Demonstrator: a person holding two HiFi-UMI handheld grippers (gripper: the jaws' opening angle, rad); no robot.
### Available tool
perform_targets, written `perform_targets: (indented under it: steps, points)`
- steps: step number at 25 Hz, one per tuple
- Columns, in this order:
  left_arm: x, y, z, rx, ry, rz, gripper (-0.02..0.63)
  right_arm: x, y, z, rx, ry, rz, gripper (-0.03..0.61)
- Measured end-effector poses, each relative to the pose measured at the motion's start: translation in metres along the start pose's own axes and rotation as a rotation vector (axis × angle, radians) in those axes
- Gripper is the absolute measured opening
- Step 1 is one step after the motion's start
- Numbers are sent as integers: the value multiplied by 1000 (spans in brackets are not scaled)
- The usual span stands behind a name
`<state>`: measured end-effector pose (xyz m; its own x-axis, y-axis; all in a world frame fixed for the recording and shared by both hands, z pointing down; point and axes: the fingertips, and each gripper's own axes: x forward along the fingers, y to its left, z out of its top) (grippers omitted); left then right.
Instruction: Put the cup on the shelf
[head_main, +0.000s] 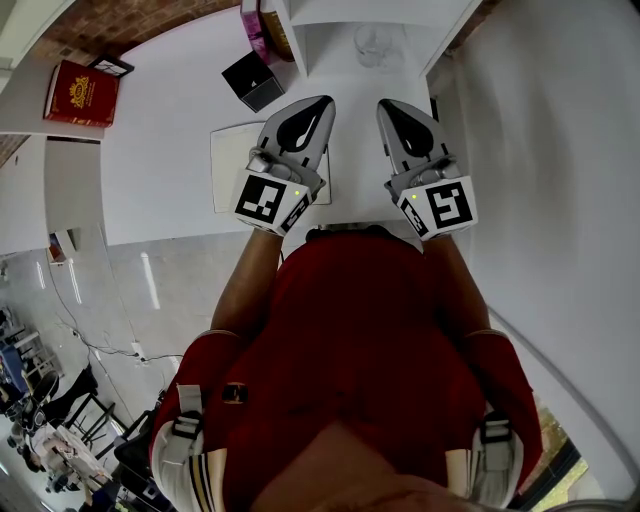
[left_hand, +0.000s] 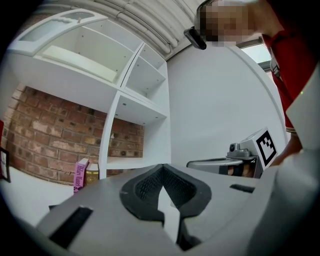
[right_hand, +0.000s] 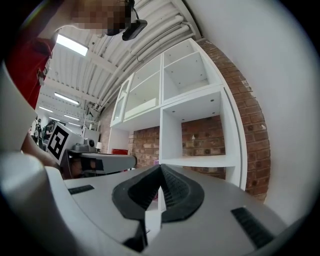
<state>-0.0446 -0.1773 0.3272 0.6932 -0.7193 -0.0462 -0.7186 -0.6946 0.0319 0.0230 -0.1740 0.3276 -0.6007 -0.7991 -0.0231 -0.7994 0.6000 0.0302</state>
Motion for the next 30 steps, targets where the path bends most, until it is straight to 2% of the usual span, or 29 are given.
perform_targets:
  steps: [7,30]
  points:
    - [-3,-4,1,3,-10,4,5,-11,-1,-4,5,-3,-19,-3]
    - [1,1,-3,8,5,5,5,-6,-2,-13,8,18,-2,-3]
